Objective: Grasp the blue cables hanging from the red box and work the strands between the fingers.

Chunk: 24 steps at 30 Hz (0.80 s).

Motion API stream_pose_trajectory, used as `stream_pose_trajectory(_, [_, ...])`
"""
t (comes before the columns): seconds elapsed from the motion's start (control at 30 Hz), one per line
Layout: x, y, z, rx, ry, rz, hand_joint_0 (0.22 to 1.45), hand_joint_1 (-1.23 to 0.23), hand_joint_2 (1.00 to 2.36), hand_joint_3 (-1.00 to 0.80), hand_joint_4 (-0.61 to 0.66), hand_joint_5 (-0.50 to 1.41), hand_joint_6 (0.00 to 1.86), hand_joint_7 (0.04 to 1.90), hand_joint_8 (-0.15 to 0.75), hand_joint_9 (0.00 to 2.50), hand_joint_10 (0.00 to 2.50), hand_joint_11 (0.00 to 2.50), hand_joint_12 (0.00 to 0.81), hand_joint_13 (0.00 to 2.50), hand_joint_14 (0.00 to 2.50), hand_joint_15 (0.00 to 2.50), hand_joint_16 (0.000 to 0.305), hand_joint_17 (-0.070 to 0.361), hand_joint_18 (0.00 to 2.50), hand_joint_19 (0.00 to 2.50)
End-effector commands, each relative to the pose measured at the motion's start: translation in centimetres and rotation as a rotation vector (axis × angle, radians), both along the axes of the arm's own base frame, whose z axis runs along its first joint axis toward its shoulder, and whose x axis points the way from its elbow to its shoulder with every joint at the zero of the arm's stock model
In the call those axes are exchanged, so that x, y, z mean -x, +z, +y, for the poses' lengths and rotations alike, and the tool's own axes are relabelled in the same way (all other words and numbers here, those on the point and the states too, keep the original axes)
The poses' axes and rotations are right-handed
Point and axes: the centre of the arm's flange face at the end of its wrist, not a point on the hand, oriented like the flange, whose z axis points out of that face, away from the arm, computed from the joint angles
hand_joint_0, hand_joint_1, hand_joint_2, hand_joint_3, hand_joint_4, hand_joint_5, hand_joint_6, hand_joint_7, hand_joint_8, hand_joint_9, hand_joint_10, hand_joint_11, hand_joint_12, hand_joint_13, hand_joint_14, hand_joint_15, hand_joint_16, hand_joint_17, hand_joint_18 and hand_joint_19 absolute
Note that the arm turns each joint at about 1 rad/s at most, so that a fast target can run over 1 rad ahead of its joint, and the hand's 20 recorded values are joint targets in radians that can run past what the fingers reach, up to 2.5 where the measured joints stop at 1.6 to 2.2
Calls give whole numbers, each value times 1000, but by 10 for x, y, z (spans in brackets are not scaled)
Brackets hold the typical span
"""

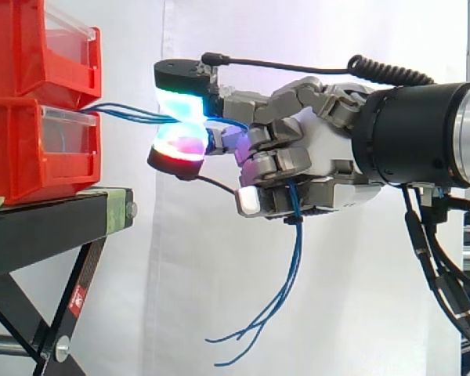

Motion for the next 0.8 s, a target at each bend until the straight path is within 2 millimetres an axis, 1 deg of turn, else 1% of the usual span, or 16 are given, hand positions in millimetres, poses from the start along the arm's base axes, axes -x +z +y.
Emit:
stream_pose_trajectory(0.0, [-1, 2, 0, 5, -1, 1, 892, -715, 1017, -586, 223, 45, 747, 1089, 507, 1641, 2500, 2500, 726, 1976, 2500, 1785, 259, 194, 2500, 608])
stream_pose_trajectory(0.07, [-5, 7, 2, 8, -1, -4, 897, -722, 1017, -583, 224, 36, 766, 1080, 507, 1641, 2500, 2500, 726, 1976, 2500, 1785, 259, 194, 2500, 608])
stream_pose_trajectory(0.13, [-6, 9, 0, 7, -5, -9, 907, -727, 1019, -529, 222, 28, 777, 1080, 507, 1641, 2500, 2500, 726, 1976, 2500, 1785, 259, 194, 2500, 608])
stream_pose_trajectory(0.3, [-7, 9, 1, 12, -2, -5, 901, -690, 1028, -186, 220, 7, 879, 1026, 507, 1641, 2500, 2500, 726, 1976, 2500, 1785, 259, 194, 2500, 608])
stream_pose_trajectory(0.4, [-7, 10, 1, 13, -1, -5, 907, -669, 1025, -98, 238, 6, 948, 983, 507, 1641, 2500, 2500, 726, 1976, 2500, 1785, 259, 194, 2500, 608])
stream_pose_trajectory(0.5, [-7, 10, 1, 11, -2, -6, 916, -629, 1020, -62, 259, 10, 978, 962, 507, 1641, 2500, 2500, 726, 1976, 2500, 1785, 259, 194, 2500, 608])
stream_pose_trajectory(0.63, [-7, 9, 1, 12, 0, -5, 922, -595, 1018, -69, 265, 13, 978, 958, 507, 1641, 2500, 2500, 726, 1976, 2500, 1785, 259, 194, 2500, 608])
stream_pose_trajectory(0.73, [-7, 9, 2, 12, 1, -5, 918, -572, 1018, -131, 279, 27, 929, 970, 507, 1641, 2500, 2500, 726, 1976, 2500, 1785, 259, 194, 2500, 608])
stream_pose_trajectory(0.77, [-7, 10, 2, 11, 1, -6, 895, -578, 1018, -228, 277, 39, 847, 1004, 507, 1641, 2500, 2500, 726, 1976, 2500, 1785, 259, 194, 2500, 608])
